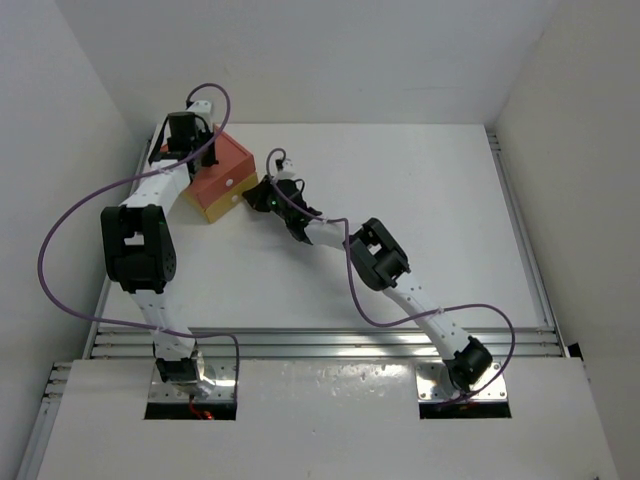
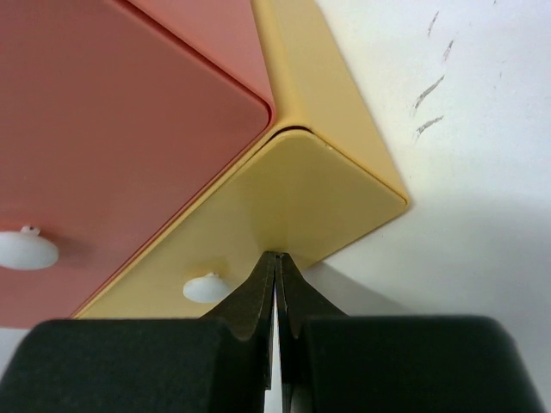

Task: Organize the makeup

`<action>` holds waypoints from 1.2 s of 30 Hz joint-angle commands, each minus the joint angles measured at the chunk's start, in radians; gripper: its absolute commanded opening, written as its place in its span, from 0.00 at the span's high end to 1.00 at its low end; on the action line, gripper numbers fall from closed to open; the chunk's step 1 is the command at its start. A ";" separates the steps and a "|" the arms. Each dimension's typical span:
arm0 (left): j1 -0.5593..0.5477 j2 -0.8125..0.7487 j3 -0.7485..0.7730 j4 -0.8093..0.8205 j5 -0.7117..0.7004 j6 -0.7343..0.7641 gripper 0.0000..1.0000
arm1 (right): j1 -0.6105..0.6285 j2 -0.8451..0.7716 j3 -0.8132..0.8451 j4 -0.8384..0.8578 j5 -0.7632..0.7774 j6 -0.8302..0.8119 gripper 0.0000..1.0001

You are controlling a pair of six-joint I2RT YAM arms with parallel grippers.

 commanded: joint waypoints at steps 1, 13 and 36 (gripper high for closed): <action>-0.001 0.039 -0.065 -0.166 0.056 -0.007 0.96 | 0.015 0.024 0.089 0.037 0.092 -0.008 1.00; -0.010 0.030 -0.054 -0.187 0.053 0.002 0.96 | 0.018 -0.282 -0.311 0.189 0.029 -0.090 1.00; 0.360 -0.308 0.094 -0.413 0.005 0.082 0.82 | -0.614 -1.213 -0.827 -1.157 -0.235 -0.674 0.00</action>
